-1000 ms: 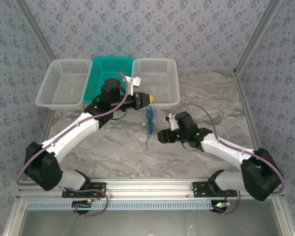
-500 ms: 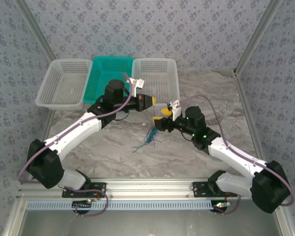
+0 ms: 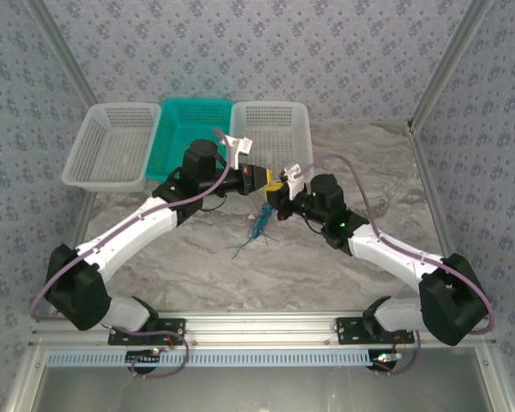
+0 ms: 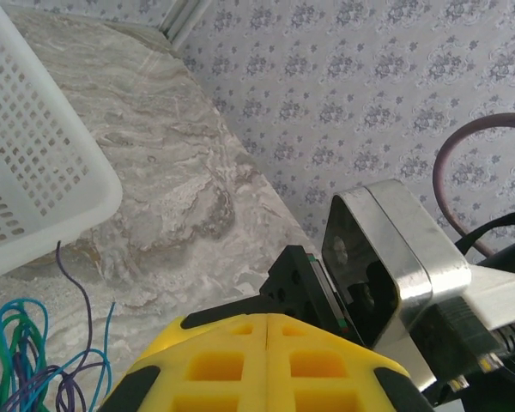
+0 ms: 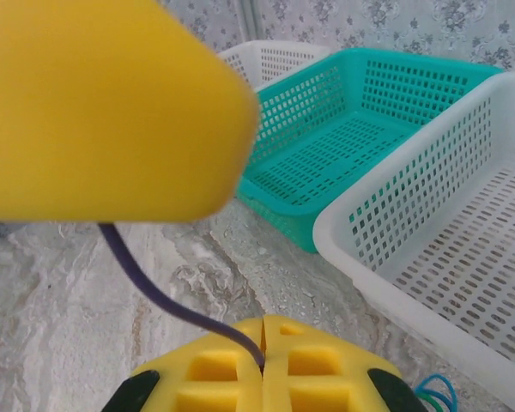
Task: Untangle the cables
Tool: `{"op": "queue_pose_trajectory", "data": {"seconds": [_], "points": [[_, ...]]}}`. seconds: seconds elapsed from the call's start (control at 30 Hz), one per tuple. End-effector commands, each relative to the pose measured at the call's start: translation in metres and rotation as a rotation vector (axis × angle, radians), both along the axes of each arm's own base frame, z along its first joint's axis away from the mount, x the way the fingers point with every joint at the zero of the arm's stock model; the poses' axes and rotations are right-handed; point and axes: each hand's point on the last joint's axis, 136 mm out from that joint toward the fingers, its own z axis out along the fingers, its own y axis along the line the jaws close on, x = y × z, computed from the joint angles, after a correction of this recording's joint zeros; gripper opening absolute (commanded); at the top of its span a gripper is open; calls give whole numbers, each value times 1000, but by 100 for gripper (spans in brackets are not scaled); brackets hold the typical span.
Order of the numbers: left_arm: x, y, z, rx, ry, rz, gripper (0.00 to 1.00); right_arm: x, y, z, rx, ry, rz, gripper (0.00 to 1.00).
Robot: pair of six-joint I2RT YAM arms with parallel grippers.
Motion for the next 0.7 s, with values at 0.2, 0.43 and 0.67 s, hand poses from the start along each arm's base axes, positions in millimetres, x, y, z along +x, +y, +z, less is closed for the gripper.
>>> {"op": "queue_pose_trajectory", "data": {"seconds": [0.2, 0.43, 0.67], "points": [[-1, 56, -10, 121, -113, 239, 59, -4, -17, 52, 159, -15, -18, 0], [-12, 58, -55, 70, -18, 225, 61, -6, -16, 72, 191, 21, 11, 0], [-21, 20, -85, 112, -63, 38, 60, -9, -14, 91, 201, 39, 33, 0]]}}
